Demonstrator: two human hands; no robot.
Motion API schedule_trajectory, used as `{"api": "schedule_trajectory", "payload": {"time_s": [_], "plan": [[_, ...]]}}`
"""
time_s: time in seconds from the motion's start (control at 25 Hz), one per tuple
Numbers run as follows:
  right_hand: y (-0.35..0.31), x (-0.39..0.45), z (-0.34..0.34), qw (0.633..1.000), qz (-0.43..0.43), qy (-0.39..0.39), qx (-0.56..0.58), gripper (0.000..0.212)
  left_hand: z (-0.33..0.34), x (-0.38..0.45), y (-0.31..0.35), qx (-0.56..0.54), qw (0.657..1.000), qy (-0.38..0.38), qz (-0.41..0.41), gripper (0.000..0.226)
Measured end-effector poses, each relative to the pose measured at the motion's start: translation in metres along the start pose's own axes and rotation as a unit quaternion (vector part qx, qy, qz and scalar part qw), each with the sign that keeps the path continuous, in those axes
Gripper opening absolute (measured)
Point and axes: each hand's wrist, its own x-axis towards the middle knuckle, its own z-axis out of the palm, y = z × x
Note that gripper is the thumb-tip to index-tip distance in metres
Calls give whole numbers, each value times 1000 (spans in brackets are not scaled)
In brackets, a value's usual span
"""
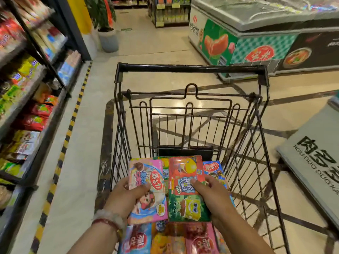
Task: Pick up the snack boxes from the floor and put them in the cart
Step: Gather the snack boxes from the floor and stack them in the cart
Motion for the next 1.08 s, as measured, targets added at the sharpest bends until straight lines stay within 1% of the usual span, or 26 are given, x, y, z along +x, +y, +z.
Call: {"api": "schedule_trajectory", "payload": {"time_s": [0.08, 0.16, 0.24, 0.28, 0.36, 0.4, 0.44, 0.48, 0.52, 0.6, 0.68, 0.72, 0.76, 0.8, 0.84, 0.88, 0.92, 0.96, 1.0, 1.04, 1.08], "plan": [[12, 28, 3, 1000, 16, 4, -16, 40, 8, 24, -4, 3, 1000, 23, 9, 26], [23, 50, 7, 1000, 19, 3, -22, 43, 16, 43, -6, 25, 997, 59, 44, 19], [34, 70, 10, 999, 22, 7, -40, 49, 21, 64, -11, 53, 993, 80, 75, 17], [37, 75, 13, 999, 20, 7, -50, 47, 22, 75, -15, 66, 991, 86, 84, 18], [44, 86, 19, 996, -3, 11, -92, 34, 22, 96, -25, 107, 983, 108, 99, 20], [47, 90, 21, 989, -23, 28, -140, 32, 22, 104, -29, 137, 977, 126, 105, 22], [50, 94, 23, 978, -54, 49, -198, 36, 22, 110, -33, 177, 968, 140, 107, 26], [55, 98, 25, 959, -74, 68, -265, 42, 22, 113, -35, 217, 959, 147, 108, 34], [54, 97, 29, 944, -93, 77, -307, 44, 21, 116, -37, 264, 946, 152, 112, 43], [57, 98, 34, 902, -127, 106, -398, 40, 19, 122, -40, 356, 912, 155, 133, 61], [55, 98, 38, 853, -151, 106, -488, 43, 18, 119, -36, 409, 889, 142, 149, 67], [53, 97, 40, 837, -159, 104, -513, 47, 18, 115, -34, 442, 872, 140, 159, 66], [51, 95, 42, 821, -176, 110, -532, 48, 20, 110, -35, 485, 841, 150, 189, 62], [51, 93, 43, 797, -220, 127, -547, 48, 21, 105, -37, 539, 794, 161, 231, 54], [52, 90, 46, 770, -266, 140, -563, 48, 23, 99, -39, 574, 759, 158, 264, 49], [54, 85, 49, 743, -300, 137, -583, 49, 25, 93, -41, 604, 731, 148, 281, 49], [57, 81, 54, 716, -319, 118, -609, 49, 28, 86, -39, 631, 732, 103, 236, 52], [62, 79, 59, 693, -317, 86, -642, 50, 29, 83, -40, 645, 737, 68, 187, 54], [66, 78, 64, 679, -303, 55, -666, 52, 29, 82, -42, 647, 747, 43, 146, 56], [68, 82, 67, 673, -291, 32, -679, 54, 28, 84, -42, 655, 745, 34, 123, 58], [68, 88, 70, 671, -282, 11, -686, 55, 28, 87, -43, 662, 737, 39, 128, 59]]}}
